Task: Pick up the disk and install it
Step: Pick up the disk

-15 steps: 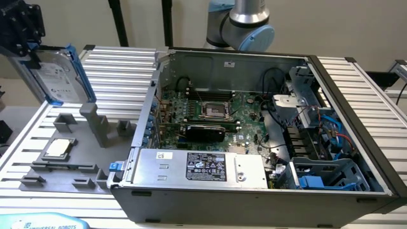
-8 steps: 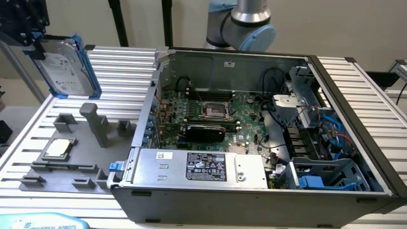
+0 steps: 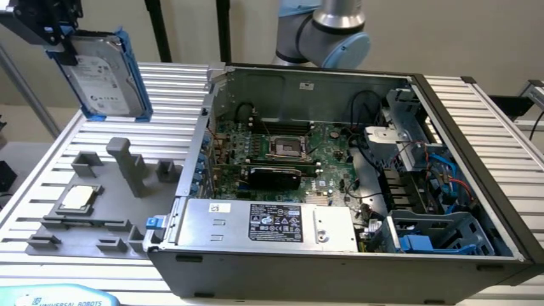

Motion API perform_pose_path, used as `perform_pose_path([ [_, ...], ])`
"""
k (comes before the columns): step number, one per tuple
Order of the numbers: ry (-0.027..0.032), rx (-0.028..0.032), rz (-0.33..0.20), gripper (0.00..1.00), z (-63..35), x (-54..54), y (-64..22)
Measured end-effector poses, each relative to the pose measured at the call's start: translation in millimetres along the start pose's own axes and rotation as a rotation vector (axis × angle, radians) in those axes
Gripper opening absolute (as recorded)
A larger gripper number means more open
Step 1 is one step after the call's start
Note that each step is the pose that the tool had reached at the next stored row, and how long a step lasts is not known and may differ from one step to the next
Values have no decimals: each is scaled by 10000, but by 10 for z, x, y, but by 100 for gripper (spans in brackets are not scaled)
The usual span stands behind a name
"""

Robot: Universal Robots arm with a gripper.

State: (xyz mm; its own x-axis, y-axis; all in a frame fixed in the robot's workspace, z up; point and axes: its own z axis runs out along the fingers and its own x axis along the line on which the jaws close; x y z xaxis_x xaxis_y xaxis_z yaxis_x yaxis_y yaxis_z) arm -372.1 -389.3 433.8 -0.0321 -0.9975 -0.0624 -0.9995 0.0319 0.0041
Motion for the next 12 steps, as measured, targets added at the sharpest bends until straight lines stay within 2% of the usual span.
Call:
perform_pose_path([
  [12,-195,-6,0,33,-413,59,-549],
])
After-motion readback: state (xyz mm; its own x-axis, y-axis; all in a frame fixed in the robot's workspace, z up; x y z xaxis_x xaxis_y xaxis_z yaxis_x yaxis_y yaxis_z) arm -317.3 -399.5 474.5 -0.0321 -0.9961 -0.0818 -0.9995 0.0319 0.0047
